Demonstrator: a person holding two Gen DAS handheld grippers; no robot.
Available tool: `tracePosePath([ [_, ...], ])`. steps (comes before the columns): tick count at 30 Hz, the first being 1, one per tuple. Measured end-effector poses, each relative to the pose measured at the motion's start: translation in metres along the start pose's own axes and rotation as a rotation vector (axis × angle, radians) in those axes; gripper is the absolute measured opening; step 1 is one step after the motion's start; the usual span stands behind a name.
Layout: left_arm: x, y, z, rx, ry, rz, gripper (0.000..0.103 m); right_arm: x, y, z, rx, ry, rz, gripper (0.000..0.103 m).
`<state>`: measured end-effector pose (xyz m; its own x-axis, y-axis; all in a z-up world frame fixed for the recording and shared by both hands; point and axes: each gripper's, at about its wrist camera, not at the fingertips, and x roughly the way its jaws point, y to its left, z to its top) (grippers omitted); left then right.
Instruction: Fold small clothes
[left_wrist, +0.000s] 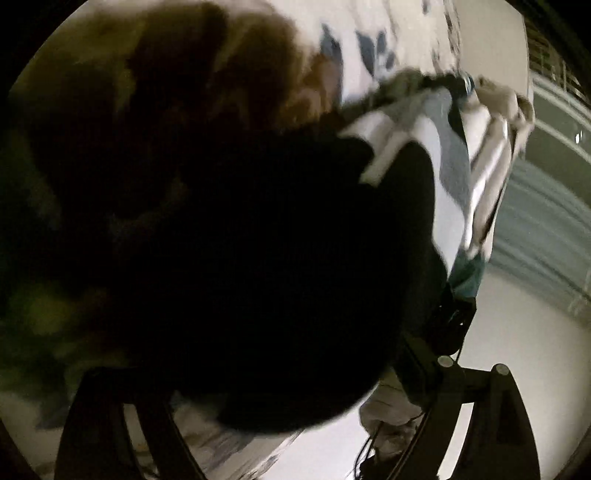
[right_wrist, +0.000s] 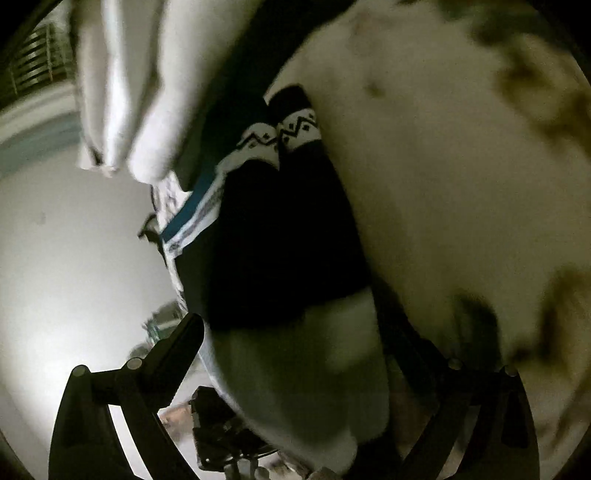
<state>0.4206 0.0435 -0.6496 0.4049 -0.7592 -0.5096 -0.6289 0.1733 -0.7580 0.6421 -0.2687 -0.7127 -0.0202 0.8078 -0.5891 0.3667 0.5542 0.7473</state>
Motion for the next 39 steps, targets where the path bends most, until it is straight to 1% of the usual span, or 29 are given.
tracePosePath([
  [2, -0.001, -0.007, -0.001, 0.009, -0.045, 0.005, 0.089, 0.016, 0.004, 0.010, -0.008, 0.033, 0.012, 0.100],
  [3, -0.004, -0.012, -0.003, 0.028, -0.084, 0.007, 0.077, 0.020, 0.005, 0.010, 0.000, 0.028, 0.020, 0.099],
  [4, -0.002, -0.018, -0.005, 0.049, -0.105, 0.012, 0.068, 0.022, 0.006, 0.010, 0.008, 0.013, 0.022, 0.088],
  [5, -0.006, -0.026, -0.005, 0.090, -0.123, 0.017, 0.051, 0.024, 0.007, 0.007, 0.010, -0.013, 0.009, 0.062],
  [7, -0.013, -0.041, -0.002, 0.154, -0.142, 0.037, 0.048, 0.022, 0.009, -0.006, 0.017, -0.059, 0.029, 0.046],
  [8, -0.019, -0.049, 0.003, 0.198, -0.130, 0.057, 0.047, 0.019, 0.011, -0.015, 0.023, -0.087, 0.035, 0.042],
  [9, -0.023, -0.055, 0.007, 0.228, -0.124, 0.075, 0.046, 0.016, 0.012, -0.026, 0.033, -0.112, 0.040, 0.040],
  [10, -0.030, -0.062, 0.015, 0.278, -0.089, 0.100, 0.046, 0.013, 0.014, -0.034, 0.042, -0.131, 0.041, 0.038],
  [11, -0.035, -0.067, 0.021, 0.321, -0.060, 0.127, 0.046, 0.007, 0.015, -0.055, 0.058, -0.169, 0.046, 0.037],
  [12, -0.037, -0.068, 0.020, 0.353, -0.047, 0.149, 0.046, 0.003, 0.016, -0.073, 0.073, -0.191, 0.053, 0.036],
  [13, -0.044, -0.072, 0.026, 0.410, -0.002, 0.184, 0.046, 0.001, 0.017, -0.088, 0.082, -0.202, 0.054, 0.036],
  [14, -0.049, -0.073, 0.030, 0.434, 0.030, 0.213, 0.046, -0.003, 0.016, -0.119, 0.100, -0.225, 0.052, 0.036],
  [16, -0.061, -0.062, 0.036, 0.462, 0.110, 0.244, 0.046, -0.002, 0.013, -0.170, 0.138, -0.242, 0.039, 0.036],
  [18, -0.066, -0.064, 0.043, 0.491, 0.154, 0.287, 0.046, 0.004, 0.007, -0.212, 0.193, -0.250, 0.025, 0.036],
  [19, -0.068, -0.062, 0.039, 0.506, 0.177, 0.289, 0.046, 0.012, 0.002, -0.239, 0.233, -0.242, 0.022, 0.036],
  [21, -0.061, -0.065, 0.039, 0.557, 0.238, 0.342, 0.049, 0.022, -0.006, -0.259, 0.281, -0.224, 0.004, 0.036],
  [22, -0.062, -0.062, 0.034, 0.572, 0.250, 0.360, 0.049, 0.026, -0.011, -0.265, 0.301, -0.214, 0.010, 0.040],
  [23, -0.060, -0.064, 0.030, 0.592, 0.255, 0.384, 0.051, 0.026, -0.014, -0.268, 0.313, -0.207, 0.000, 0.048],
  [24, -0.061, -0.068, 0.026, 0.612, 0.248, 0.407, 0.054, 0.022, -0.016, -0.265, 0.316, -0.193, -0.050, 0.060],
  [25, -0.064, -0.073, 0.020, 0.631, 0.227, 0.421, 0.057, 0.019, -0.015, -0.263, 0.308, -0.188, -0.083, 0.063],
  [27, -0.079, -0.084, 0.008, 0.675, 0.137, 0.463, 0.079, -0.004, -0.017, -0.261, 0.261, -0.184, -0.130, 0.064],
  [29, -0.096, -0.088, -0.005, 0.712, 0.050, 0.514, 0.087, -0.022, -0.009, -0.258, 0.212, -0.168, -0.165, 0.064],
  [31, -0.108, -0.086, -0.010, 0.712, -0.030, 0.575, 0.088, -0.047, -0.009, -0.263, 0.157, -0.173, -0.208, 0.064],
  [33, -0.130, -0.063, -0.016, 0.680, -0.114, 0.675, 0.088, -0.068, -0.007, -0.271, 0.110, -0.178, -0.253, 0.064],
  [34, -0.136, -0.047, -0.015, 0.664, -0.138, 0.712, 0.088, -0.073, -0.002, -0.269, 0.091, -0.195, -0.287, 0.069],
  [35, -0.137, -0.032, -0.014, 0.645, -0.149, 0.750, 0.089, -0.081, -0.003, -0.272, 0.072, -0.212, -0.314, 0.076],
  [36, -0.135, -0.011, -0.011, 0.605, -0.144, 0.805, 0.088, -0.088, -0.001, -0.271, 0.047, -0.232, -0.353, 0.077],
  [38, -0.131, 0.021, -0.004, 0.553, -0.128, 0.835, 0.088, -0.097, 0.003, -0.261, 0.013, -0.259, -0.405, 0.077],
  [39, -0.127, 0.031, -0.001, 0.558, -0.135, 0.835, 0.090, -0.109, -0.007, -0.257, 0.003, -0.266, -0.414, 0.077],
])
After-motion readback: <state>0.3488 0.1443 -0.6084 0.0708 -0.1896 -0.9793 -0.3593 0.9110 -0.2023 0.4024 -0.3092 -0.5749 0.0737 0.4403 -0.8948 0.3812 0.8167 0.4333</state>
